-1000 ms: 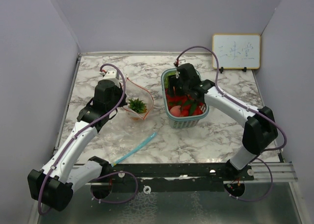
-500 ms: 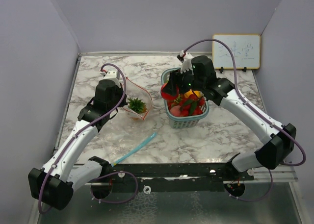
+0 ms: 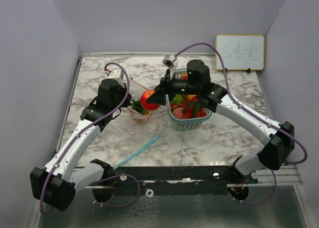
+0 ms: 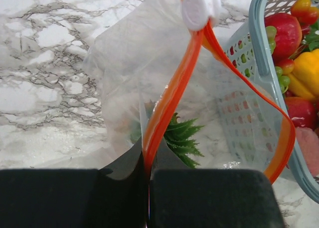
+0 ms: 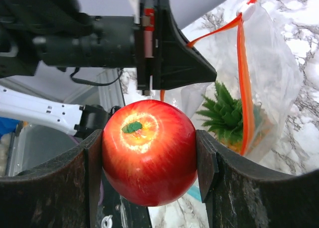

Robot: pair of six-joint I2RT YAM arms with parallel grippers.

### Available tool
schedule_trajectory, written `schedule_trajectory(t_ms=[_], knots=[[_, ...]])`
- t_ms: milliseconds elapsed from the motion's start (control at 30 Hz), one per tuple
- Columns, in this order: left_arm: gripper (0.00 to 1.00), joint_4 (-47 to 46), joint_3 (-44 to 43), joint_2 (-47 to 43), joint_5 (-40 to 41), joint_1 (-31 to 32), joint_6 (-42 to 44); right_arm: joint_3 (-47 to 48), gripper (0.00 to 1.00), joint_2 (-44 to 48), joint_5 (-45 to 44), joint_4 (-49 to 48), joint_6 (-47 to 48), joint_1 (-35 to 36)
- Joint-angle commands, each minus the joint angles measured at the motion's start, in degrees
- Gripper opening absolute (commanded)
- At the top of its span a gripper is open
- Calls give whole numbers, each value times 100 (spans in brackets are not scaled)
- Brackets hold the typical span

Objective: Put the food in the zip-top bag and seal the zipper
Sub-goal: Place the fake fruit in the zipper food storage bag.

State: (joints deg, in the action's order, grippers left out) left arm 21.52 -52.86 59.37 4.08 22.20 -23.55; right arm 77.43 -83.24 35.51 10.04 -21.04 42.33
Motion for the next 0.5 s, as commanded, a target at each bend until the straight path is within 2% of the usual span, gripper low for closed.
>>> schedule_trajectory(t_ms=[0,167,467], knots=[[0,-123,-292,-46,-279,-22,-117,22,35,-484,-17,-631,-228,88],[0,-158,-372,-83,-524,-22,-221,251,34,-920,-760,-553,-225,145],[0,-329,-240,-102,-940,-20,-471,461,38,-1150,-3669,-515,28,561]])
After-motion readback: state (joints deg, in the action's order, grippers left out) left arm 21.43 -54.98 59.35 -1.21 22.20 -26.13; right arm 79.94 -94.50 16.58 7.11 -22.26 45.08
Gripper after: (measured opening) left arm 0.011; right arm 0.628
